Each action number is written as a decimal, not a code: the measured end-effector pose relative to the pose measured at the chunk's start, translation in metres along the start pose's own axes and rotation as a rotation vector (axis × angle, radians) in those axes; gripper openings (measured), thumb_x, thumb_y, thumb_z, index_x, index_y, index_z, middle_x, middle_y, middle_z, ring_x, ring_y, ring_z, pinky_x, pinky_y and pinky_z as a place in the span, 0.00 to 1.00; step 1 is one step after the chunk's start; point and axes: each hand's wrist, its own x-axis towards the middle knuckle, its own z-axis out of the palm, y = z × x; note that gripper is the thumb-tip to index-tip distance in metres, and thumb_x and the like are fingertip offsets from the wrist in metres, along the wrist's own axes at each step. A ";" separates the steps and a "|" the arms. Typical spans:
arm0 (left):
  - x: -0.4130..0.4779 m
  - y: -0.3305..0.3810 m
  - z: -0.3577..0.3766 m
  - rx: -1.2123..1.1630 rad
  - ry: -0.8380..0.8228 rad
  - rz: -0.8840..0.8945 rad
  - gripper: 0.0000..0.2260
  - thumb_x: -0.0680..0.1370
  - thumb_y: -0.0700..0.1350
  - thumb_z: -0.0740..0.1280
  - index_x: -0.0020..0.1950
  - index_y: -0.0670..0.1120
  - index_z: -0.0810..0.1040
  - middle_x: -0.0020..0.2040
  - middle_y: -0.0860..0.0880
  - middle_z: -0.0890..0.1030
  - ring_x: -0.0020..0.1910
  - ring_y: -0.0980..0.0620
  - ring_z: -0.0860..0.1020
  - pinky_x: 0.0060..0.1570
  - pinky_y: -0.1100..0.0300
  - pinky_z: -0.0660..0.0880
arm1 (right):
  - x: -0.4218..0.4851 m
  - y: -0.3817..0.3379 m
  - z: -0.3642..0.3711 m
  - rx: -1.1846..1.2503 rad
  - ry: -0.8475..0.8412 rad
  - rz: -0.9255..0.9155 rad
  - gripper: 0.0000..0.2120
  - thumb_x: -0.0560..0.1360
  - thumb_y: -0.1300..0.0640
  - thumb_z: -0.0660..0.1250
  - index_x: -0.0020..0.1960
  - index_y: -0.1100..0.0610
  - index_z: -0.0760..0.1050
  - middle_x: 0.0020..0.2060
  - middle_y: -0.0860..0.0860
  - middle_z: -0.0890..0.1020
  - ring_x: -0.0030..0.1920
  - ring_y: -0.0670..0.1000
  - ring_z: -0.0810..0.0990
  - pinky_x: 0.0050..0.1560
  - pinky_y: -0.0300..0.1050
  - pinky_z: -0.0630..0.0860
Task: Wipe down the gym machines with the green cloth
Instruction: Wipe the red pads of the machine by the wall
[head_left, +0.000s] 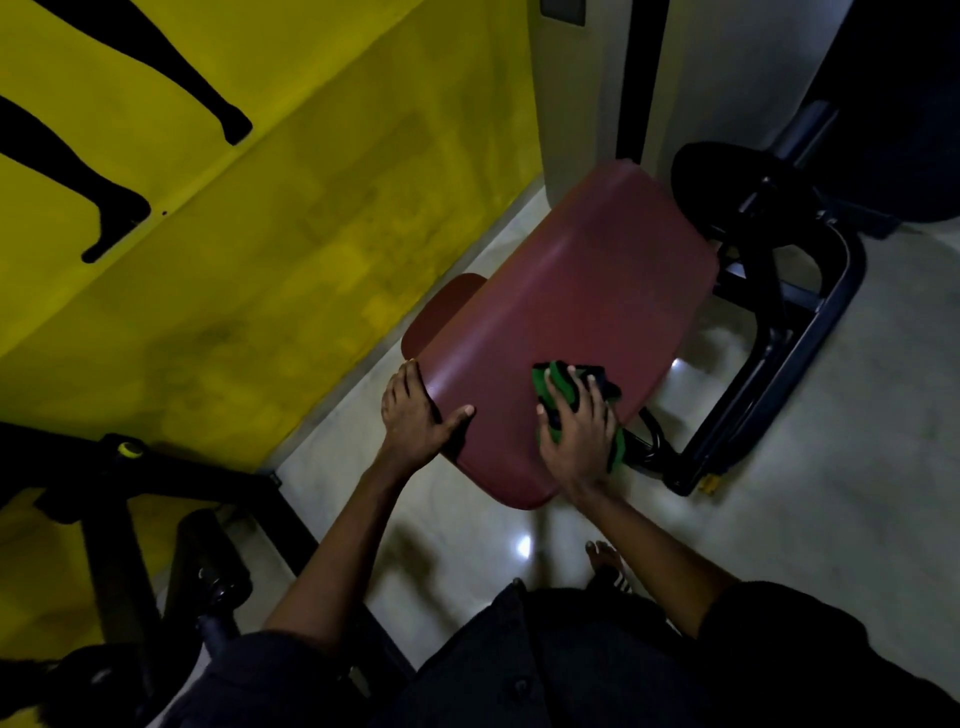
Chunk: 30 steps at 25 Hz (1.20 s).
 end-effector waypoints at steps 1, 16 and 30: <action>0.000 -0.003 -0.002 -0.037 -0.001 0.000 0.53 0.68 0.77 0.57 0.81 0.43 0.51 0.80 0.41 0.56 0.78 0.40 0.56 0.74 0.40 0.56 | 0.002 -0.001 -0.001 -0.012 -0.023 -0.073 0.23 0.81 0.43 0.58 0.75 0.43 0.68 0.76 0.49 0.66 0.77 0.56 0.61 0.70 0.62 0.61; -0.014 -0.010 -0.022 -0.422 -0.049 -0.097 0.44 0.72 0.58 0.75 0.80 0.50 0.55 0.79 0.48 0.58 0.76 0.48 0.60 0.69 0.55 0.62 | 0.107 -0.050 -0.025 -0.069 -0.251 -0.816 0.23 0.80 0.42 0.59 0.75 0.40 0.66 0.75 0.46 0.67 0.78 0.53 0.59 0.70 0.60 0.59; -0.001 0.007 -0.020 -0.208 -0.034 -0.128 0.49 0.66 0.65 0.67 0.78 0.40 0.58 0.75 0.39 0.64 0.73 0.40 0.63 0.71 0.44 0.63 | 0.143 -0.057 -0.033 -0.085 -0.187 -0.680 0.21 0.80 0.40 0.59 0.72 0.40 0.70 0.71 0.49 0.71 0.76 0.54 0.62 0.69 0.60 0.61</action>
